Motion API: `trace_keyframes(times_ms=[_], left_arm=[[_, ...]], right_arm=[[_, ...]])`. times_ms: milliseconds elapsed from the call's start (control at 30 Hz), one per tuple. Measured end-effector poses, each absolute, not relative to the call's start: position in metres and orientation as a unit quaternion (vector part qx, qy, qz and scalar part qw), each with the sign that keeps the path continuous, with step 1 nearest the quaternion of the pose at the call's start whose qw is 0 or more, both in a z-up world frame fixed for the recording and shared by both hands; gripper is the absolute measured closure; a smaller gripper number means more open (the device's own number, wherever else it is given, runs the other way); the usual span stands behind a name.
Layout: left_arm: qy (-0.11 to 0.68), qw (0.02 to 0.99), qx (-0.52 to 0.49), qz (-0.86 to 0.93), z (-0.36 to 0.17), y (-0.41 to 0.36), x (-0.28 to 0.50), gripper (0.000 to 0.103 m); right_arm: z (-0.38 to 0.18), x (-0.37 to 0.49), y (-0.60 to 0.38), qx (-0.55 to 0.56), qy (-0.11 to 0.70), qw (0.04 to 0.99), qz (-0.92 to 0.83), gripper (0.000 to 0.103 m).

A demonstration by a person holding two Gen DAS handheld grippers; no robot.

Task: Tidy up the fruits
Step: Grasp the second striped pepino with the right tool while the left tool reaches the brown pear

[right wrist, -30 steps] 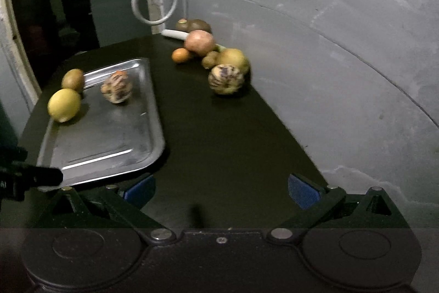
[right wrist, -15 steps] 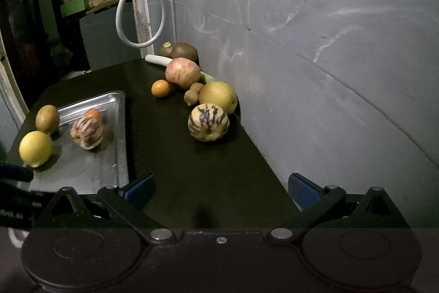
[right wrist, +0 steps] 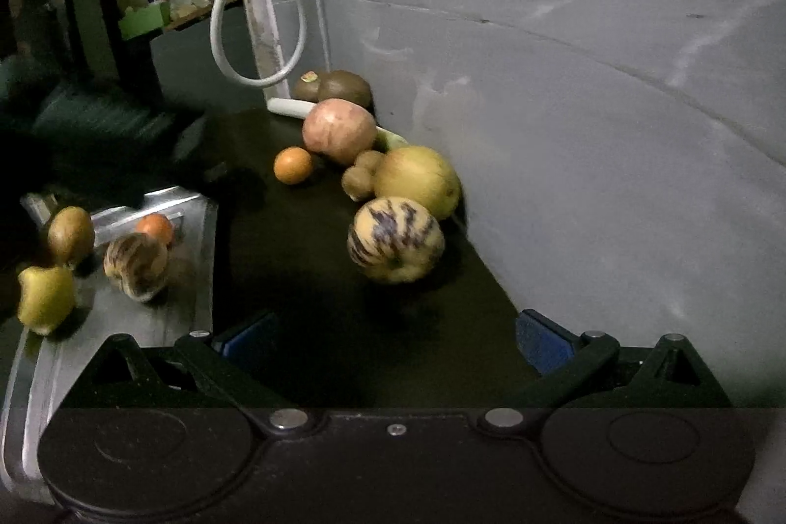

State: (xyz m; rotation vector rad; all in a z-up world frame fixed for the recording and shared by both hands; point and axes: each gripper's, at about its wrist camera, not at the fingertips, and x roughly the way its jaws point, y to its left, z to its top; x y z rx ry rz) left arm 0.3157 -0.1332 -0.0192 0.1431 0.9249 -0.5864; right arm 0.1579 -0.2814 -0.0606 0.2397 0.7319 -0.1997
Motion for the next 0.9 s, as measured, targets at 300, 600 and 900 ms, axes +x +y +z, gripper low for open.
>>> trace_keyframes(times_ms=[300, 600, 900], left_arm=[[0.471, 0.835, 0.051, -0.281, -0.036, -0.188, 0.356, 0.0], [0.493, 0.815, 0.041, -0.301, -0.05, -0.208, 0.366, 0.001], [0.508, 0.795, 0.056, -0.326, -0.055, -0.221, 0.372, 0.004]], right_arm=[[-0.077, 0.194, -0.28, 0.134, 0.352, 0.922, -0.087, 0.015], [-0.084, 0.211, -0.281, 0.124, 0.346, 0.925, -0.097, 0.025], [-0.088, 0.211, -0.285, 0.116, 0.342, 0.925, -0.115, 0.046]])
